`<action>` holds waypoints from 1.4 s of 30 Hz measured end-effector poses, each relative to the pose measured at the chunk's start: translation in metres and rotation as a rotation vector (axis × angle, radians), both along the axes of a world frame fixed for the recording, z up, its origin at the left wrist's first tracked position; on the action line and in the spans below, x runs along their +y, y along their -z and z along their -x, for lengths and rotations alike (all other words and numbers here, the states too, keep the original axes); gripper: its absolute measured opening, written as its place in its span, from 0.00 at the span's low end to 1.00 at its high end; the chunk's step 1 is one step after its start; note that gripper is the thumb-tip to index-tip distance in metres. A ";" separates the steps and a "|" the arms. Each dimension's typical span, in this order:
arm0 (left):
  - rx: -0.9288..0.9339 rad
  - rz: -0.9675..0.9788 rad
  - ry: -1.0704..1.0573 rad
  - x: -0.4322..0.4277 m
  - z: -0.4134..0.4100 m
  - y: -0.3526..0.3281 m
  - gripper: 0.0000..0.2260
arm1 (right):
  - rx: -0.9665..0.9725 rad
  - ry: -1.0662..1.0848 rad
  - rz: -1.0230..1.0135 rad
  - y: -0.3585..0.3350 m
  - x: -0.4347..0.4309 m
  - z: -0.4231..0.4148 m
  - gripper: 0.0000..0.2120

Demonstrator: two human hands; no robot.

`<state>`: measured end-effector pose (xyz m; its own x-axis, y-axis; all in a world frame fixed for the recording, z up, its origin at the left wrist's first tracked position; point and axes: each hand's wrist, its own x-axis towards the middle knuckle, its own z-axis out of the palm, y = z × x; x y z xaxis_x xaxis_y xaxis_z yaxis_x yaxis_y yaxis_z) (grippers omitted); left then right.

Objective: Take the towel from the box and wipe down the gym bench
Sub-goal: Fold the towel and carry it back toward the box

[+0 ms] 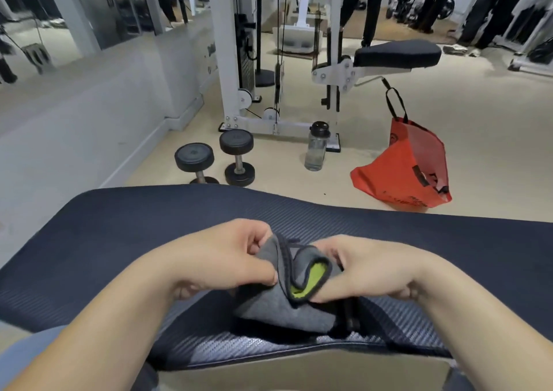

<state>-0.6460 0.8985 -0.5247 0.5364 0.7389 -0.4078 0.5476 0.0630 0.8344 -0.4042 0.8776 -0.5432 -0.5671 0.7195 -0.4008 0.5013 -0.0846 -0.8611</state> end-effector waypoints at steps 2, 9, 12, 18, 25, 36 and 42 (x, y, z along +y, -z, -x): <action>0.089 -0.035 -0.002 0.000 -0.002 0.007 0.07 | -0.082 -0.027 0.034 0.005 0.004 0.001 0.10; 0.129 -0.117 -0.337 0.029 0.004 0.043 0.11 | -0.066 0.426 0.159 0.028 0.021 0.009 0.06; 0.426 -0.340 -0.293 0.033 0.000 0.060 0.12 | -0.467 0.471 -0.125 0.043 0.026 0.016 0.16; 0.438 -0.409 -0.352 0.036 -0.004 0.073 0.19 | -0.431 0.490 -0.293 0.039 0.031 0.014 0.22; 0.484 -0.335 -0.347 0.032 -0.012 0.077 0.14 | -0.470 0.483 -0.396 0.049 0.035 0.008 0.20; 0.338 -0.231 -0.286 0.046 -0.027 0.066 0.10 | -0.416 0.233 -0.442 0.069 0.046 0.014 0.13; -0.045 0.010 -0.326 0.076 -0.036 0.020 0.13 | 0.221 0.525 0.222 0.026 0.065 -0.015 0.15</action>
<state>-0.6101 0.9745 -0.5445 0.2900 0.8706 -0.3973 0.4595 0.2375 0.8558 -0.3892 0.9423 -0.5691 -0.2467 0.8381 -0.4865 0.1552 -0.4614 -0.8735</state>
